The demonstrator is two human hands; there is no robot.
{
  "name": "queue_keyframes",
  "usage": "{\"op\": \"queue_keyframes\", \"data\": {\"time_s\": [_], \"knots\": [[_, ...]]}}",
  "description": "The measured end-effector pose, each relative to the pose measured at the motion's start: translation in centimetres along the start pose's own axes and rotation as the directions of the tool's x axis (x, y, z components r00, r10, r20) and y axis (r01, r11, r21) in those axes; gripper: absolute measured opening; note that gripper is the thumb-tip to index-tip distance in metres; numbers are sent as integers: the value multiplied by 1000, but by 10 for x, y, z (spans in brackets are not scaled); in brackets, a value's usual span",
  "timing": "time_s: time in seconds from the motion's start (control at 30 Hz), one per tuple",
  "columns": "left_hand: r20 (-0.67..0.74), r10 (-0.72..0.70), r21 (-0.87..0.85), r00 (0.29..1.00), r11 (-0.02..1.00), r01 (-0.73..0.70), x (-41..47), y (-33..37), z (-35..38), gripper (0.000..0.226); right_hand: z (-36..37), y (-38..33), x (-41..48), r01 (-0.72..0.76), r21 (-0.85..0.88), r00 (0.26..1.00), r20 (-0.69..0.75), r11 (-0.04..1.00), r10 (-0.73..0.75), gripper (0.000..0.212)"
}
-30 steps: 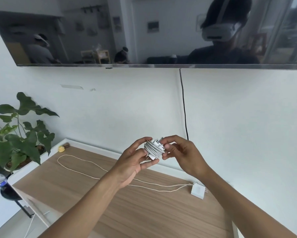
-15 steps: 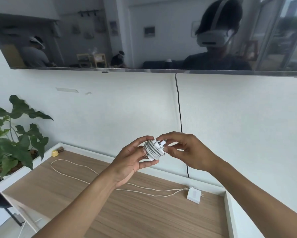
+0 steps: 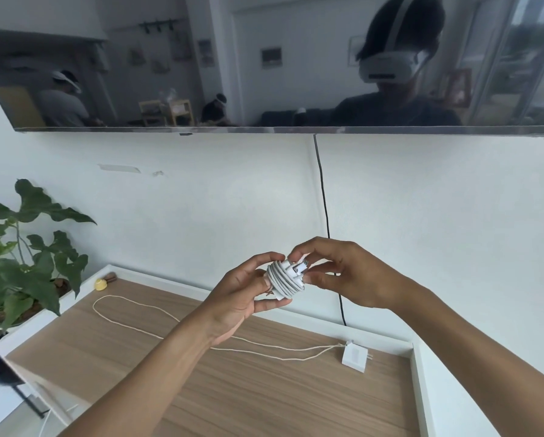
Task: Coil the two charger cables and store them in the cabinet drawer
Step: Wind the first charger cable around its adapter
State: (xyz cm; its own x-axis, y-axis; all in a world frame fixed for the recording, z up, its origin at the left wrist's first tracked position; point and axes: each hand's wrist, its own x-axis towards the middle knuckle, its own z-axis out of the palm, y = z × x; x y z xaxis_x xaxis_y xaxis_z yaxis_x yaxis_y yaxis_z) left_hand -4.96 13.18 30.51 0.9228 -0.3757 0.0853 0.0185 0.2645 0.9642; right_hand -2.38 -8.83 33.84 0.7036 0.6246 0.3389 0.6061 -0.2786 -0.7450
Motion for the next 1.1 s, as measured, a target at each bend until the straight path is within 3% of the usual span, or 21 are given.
{"op": "queue_keyframes", "data": {"time_s": [0.1, 0.23, 0.33, 0.53, 0.77, 1.0, 1.1], "knots": [[-42, 20, -55, 999, 998, -22, 3, 0, 6, 30, 2, 1, -2, 32, 43, 992, -121, 999, -27, 20], [-84, 37, -211, 996, 976, -54, 9, 0, 18, 35, 16, 5, -4, 101, 18, 914, -396, 995, -86, 15], [-88, 72, -155, 994, 984, -85, 12, -1, 23, 33, 21, 5, -8, 64, 13, 863, -503, 998, -49, 7], [-124, 183, 172, 975, 972, -160, 12, -12, 29, 31, 9, -1, -15, -199, -100, 902, -408, 975, 142, 7], [-115, 275, 306, 955, 924, -229, 15, -19, 32, 27, 8, 4, -15, -230, -244, 915, -383, 942, 125, 8], [-81, 302, 415, 950, 877, -244, 12, -20, 28, 32, 17, 8, -17, -212, -52, 905, -388, 976, 176, 9], [-129, 264, 270, 956, 937, -223, 12, -19, 30, 32, 21, 13, -15, -144, 163, 881, -428, 976, 202, 8]]}}
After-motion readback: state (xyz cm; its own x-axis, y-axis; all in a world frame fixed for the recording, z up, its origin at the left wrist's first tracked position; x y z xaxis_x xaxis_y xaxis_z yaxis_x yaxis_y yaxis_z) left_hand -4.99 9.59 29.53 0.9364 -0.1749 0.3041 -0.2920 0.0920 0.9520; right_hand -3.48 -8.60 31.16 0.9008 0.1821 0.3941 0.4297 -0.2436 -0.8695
